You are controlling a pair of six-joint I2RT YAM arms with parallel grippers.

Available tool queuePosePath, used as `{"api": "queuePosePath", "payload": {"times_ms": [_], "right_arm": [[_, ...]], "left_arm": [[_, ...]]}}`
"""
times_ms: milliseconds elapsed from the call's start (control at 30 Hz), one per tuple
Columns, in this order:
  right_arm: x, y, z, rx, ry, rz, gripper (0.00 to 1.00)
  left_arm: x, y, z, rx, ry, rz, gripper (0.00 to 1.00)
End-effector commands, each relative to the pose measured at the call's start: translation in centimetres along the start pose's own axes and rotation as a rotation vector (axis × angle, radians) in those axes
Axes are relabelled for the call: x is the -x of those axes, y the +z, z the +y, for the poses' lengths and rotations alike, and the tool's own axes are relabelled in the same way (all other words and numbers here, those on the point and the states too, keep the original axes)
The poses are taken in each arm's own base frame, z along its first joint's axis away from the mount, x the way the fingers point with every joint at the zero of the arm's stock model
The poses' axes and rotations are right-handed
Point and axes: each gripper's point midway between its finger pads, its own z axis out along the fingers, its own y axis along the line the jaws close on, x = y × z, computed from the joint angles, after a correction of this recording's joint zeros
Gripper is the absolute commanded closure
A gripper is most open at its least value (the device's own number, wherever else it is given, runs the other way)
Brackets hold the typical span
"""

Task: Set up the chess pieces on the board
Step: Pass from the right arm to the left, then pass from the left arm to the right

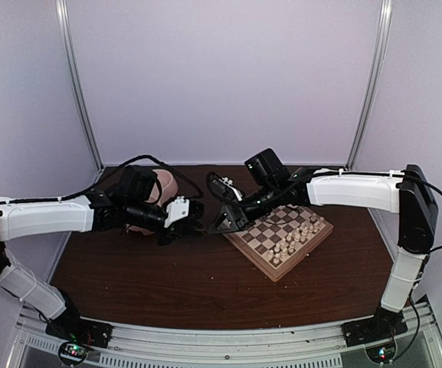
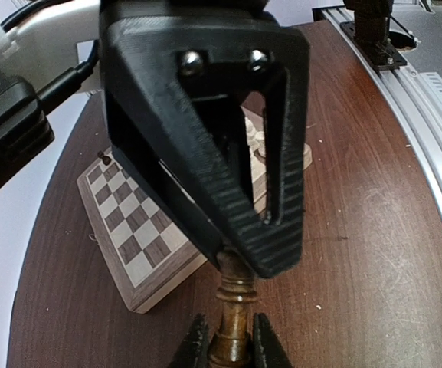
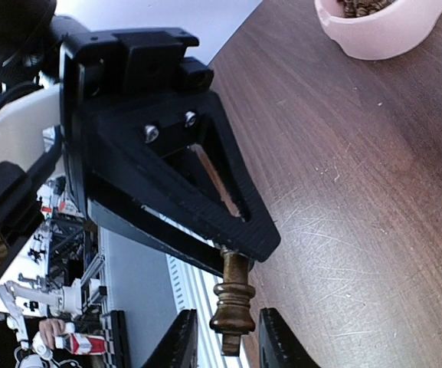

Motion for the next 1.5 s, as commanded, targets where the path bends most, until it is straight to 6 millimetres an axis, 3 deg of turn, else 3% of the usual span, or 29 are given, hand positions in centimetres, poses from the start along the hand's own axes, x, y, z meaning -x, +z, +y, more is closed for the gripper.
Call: {"api": "queuePosePath", "payload": {"times_ms": [0,300,400,467,567,667,867,1100,1300,1467], "right_arm": [[2.0,-2.5,0.9,-0.044,-0.086,-0.076,0.64],[4.9,-10.0,-0.3,-0.312,-0.170,-0.235,0.44],[5.9,-12.2,-0.4,-0.422,-0.203,-0.305,0.28],[6.6,-14.2,-1.1,-0.520,-0.190,-0.373,0.02],[7.3,-18.5,-3.0,-0.642,-0.100,-0.527,0.00],[7.8,-19.9,-3.1,-0.509,-0.054,-0.618,0.00],[7.1,-17.6,-3.9,-0.405,0.020,-0.530,0.06],[6.7,-14.7,-1.6,-0.325,-0.036,-0.476,0.13],[6.3,-11.3,1.3,-0.235,-0.127,-0.391,0.34],[6.0,-9.2,2.1,-0.187,-0.139,-0.350,0.48]], "left_arm": [[2.3,-0.8,1.4,0.099,0.006,-0.101,0.99],[3.4,-1.9,1.9,0.159,-0.067,-0.168,1.00],[3.7,-2.2,2.2,0.185,-0.089,-0.196,1.00],[3.9,-2.5,2.4,0.203,-0.098,-0.211,1.00],[4.3,-2.9,2.8,0.230,-0.108,-0.227,1.00],[4.6,-3.2,3.2,0.252,-0.116,-0.243,1.00],[5.1,-3.3,3.8,0.285,-0.136,-0.289,1.00],[5.4,-3.5,4.9,0.339,-0.202,-0.353,1.00],[5.3,-2.9,5.2,0.332,-0.219,-0.357,1.00],[5.4,-2.4,5.1,0.312,-0.214,-0.363,1.00]]}}
